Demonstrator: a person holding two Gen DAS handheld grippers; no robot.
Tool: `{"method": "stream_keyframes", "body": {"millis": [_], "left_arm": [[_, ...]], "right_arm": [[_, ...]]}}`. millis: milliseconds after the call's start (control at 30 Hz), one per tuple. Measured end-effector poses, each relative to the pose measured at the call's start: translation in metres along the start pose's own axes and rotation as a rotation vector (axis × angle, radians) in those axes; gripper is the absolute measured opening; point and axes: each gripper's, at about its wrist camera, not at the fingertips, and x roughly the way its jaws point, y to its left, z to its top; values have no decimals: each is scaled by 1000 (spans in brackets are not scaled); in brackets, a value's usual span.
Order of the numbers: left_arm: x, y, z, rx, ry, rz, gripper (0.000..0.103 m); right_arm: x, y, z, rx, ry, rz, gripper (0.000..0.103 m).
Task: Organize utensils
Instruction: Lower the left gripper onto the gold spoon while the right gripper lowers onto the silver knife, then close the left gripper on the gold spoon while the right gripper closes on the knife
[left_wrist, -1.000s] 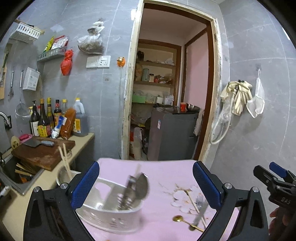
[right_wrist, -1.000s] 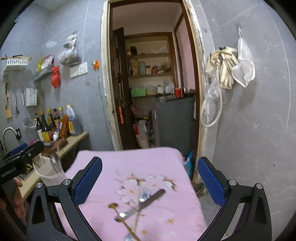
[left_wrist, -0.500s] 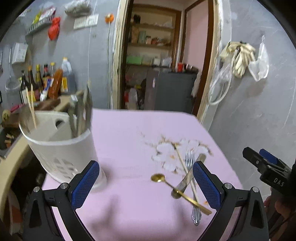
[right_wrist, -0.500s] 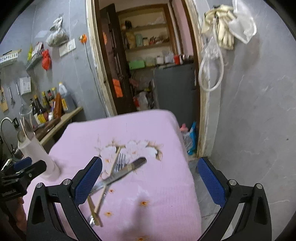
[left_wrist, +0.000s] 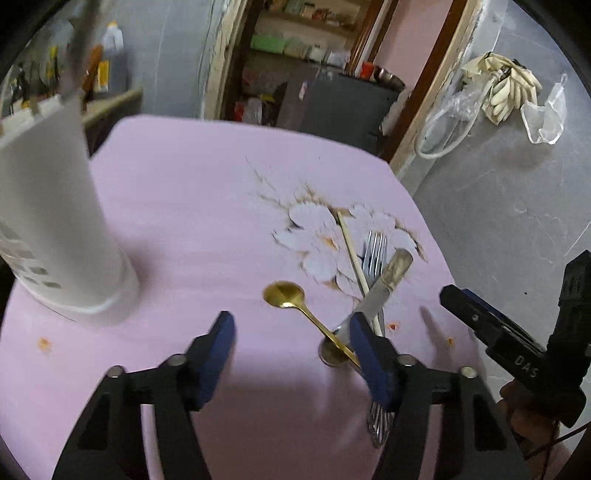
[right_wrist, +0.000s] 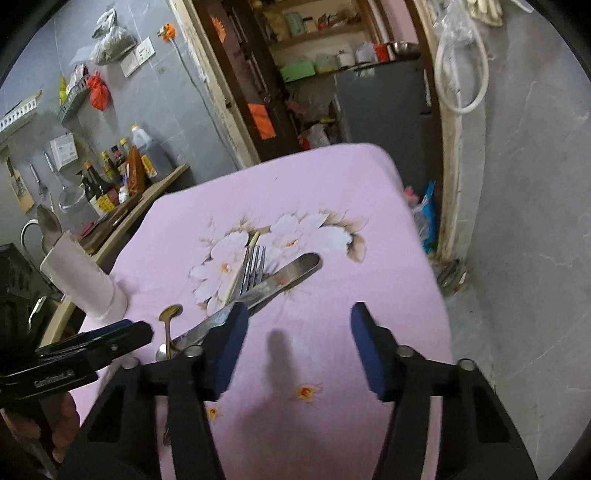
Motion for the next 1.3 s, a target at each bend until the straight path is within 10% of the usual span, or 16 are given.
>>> {"method": "stream_keyframes", "body": {"millis": [400, 1300], "left_arm": [[36, 0, 17, -103, 108, -94, 36], [53, -9, 38, 49, 120, -2, 9]], "right_arm": [[30, -6, 3, 67, 91, 88, 37], [99, -3, 40, 175, 161, 274, 18]]}}
